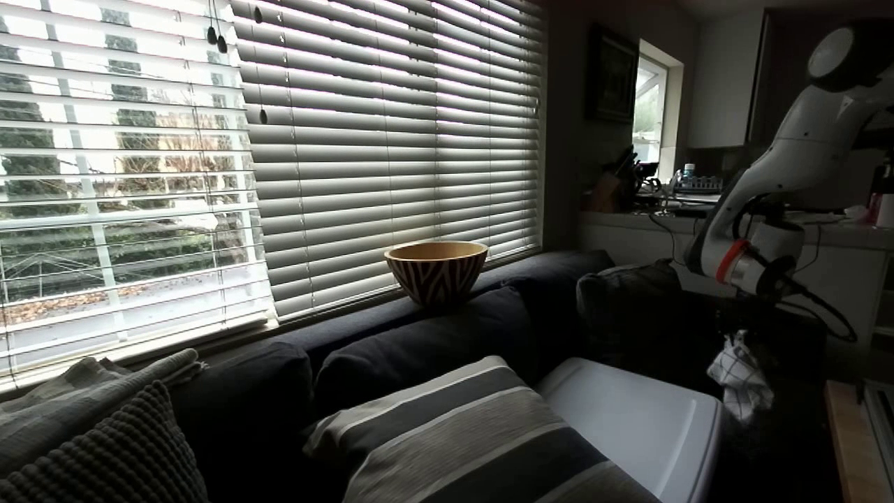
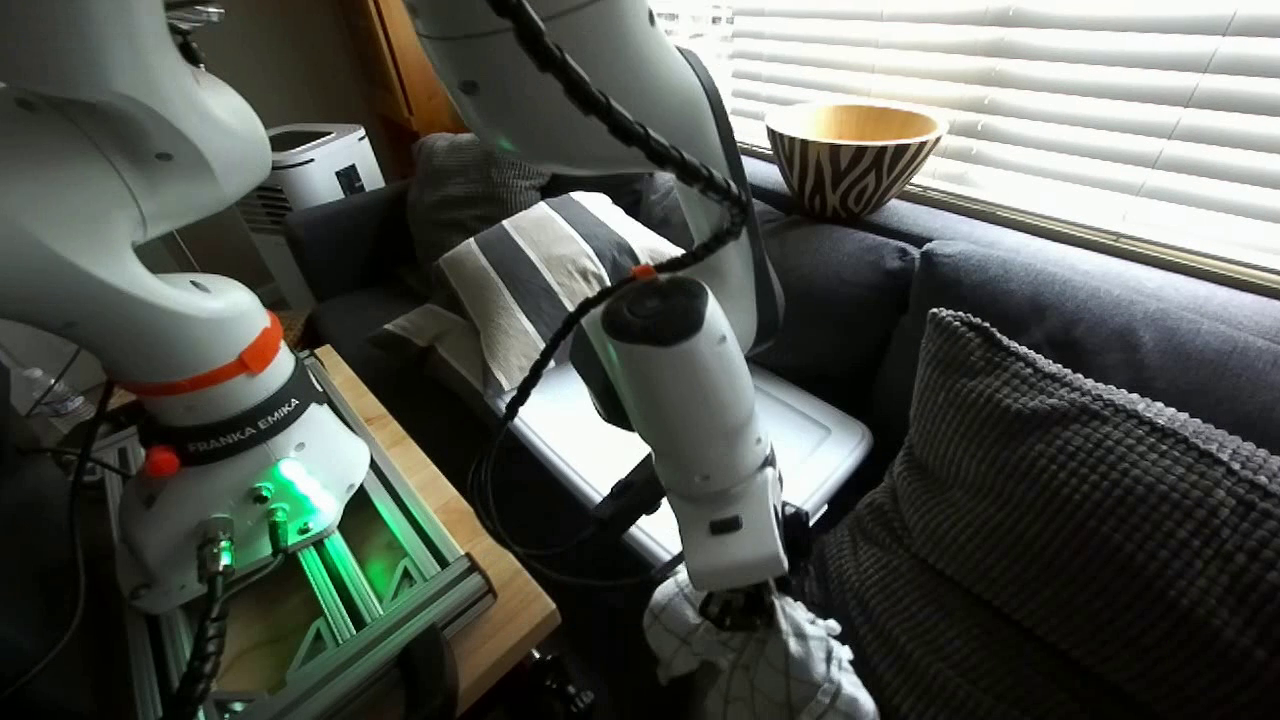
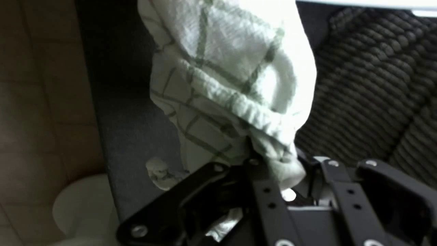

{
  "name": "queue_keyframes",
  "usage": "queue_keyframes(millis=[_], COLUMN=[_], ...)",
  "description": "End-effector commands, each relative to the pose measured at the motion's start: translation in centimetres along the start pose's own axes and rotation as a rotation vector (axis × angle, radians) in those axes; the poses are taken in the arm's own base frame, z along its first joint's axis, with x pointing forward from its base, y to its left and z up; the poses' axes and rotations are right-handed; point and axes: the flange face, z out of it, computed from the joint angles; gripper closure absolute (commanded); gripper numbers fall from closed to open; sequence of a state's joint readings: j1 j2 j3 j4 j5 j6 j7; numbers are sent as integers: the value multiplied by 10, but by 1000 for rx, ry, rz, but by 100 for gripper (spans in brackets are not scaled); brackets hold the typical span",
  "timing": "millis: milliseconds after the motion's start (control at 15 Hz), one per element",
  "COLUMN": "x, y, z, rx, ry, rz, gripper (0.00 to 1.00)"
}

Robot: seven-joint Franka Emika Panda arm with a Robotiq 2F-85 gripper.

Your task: Use the towel to wipe the white lid.

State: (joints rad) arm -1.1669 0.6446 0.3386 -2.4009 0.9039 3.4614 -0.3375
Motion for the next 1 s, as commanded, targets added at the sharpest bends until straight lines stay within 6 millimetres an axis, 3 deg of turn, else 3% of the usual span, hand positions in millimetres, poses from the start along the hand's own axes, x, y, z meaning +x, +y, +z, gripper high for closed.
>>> queue_keyframes(millis=[0, 133, 267, 333, 400, 533, 867, 933], x=[-19, -49, -87, -48, -68, -83, -81, -76], y=[-13, -23, -35, -37, -39, -41, -41, -48], z=[-70, -96, -107, -99, -99, -103, -103, -111], rx=[102, 177, 233, 190, 207, 221, 223, 232], ry=[178, 265, 286, 284, 285, 279, 283, 325], rz=[-98, -189, -310, -226, -273, -303, -302, -340], gripper=[96, 96, 96, 83, 83, 83, 83, 96])
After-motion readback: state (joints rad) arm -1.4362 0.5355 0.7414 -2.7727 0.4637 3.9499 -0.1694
